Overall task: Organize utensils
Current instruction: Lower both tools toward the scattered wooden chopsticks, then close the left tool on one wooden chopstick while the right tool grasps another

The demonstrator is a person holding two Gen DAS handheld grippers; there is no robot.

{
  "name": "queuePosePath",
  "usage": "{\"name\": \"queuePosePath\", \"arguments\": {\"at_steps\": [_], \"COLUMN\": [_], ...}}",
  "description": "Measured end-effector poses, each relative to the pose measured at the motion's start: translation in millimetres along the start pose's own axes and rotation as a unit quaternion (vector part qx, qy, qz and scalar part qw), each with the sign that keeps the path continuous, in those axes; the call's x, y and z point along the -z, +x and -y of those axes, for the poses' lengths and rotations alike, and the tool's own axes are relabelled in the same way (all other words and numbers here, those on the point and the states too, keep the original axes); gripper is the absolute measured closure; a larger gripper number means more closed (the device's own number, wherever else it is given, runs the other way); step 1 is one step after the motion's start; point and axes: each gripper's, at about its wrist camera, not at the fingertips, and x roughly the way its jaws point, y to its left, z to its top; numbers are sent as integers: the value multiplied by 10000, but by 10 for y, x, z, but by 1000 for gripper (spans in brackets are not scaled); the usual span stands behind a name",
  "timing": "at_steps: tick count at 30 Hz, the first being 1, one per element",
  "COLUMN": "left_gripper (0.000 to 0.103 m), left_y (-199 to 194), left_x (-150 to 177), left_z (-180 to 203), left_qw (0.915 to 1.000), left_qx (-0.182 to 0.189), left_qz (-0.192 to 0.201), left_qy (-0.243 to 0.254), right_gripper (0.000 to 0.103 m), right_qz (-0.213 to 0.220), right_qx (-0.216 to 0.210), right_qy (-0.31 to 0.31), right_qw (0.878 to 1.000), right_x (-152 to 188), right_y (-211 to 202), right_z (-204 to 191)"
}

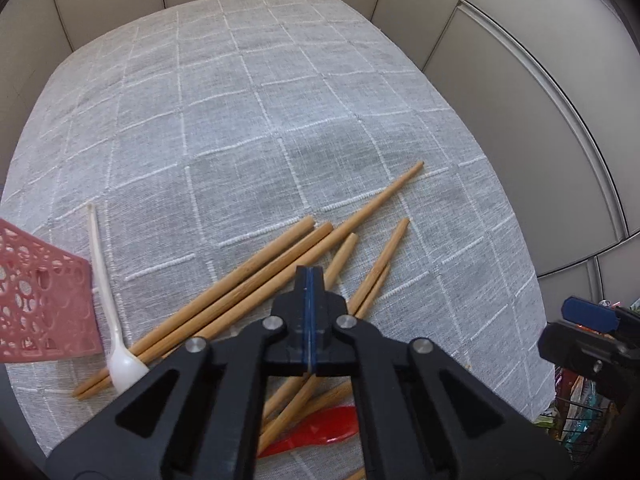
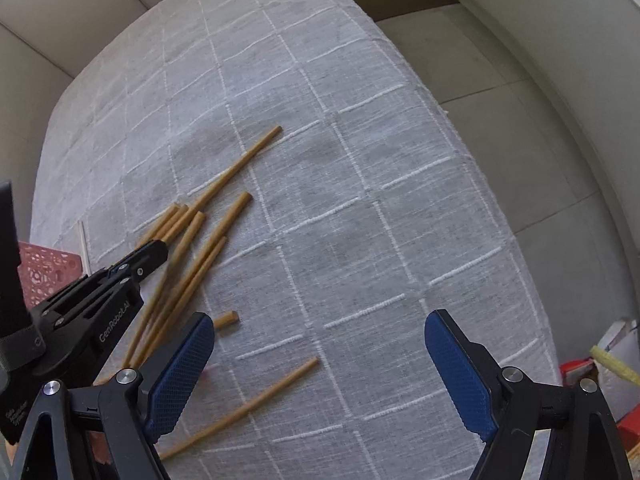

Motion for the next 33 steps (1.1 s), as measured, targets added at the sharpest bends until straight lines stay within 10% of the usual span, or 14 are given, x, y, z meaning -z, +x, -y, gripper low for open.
{"name": "queuePosePath", "arguments": {"at_steps": [10,15,33], "left_gripper": [101,73,68], "left_y": [-268,-225,-174], "left_x": [124,161,237], "left_z": [-291,-315,-361], "left_qw": [9993,9991,9996], "left_qx": [361,375,50], "left_qz": [-12,-153,-267], "left_qy": [69,-96,34], "right_gripper": [42,58,92], "right_qz": [-360,-248,2], "right_qx": [-729,-1068,-492], "right_qy": [479,889,924], "right_qw": [9955,9900,9945], "right_x": [-83,-237,-422], "right_y": [384,521,908], "right_z": [-231,-275,-698]}}
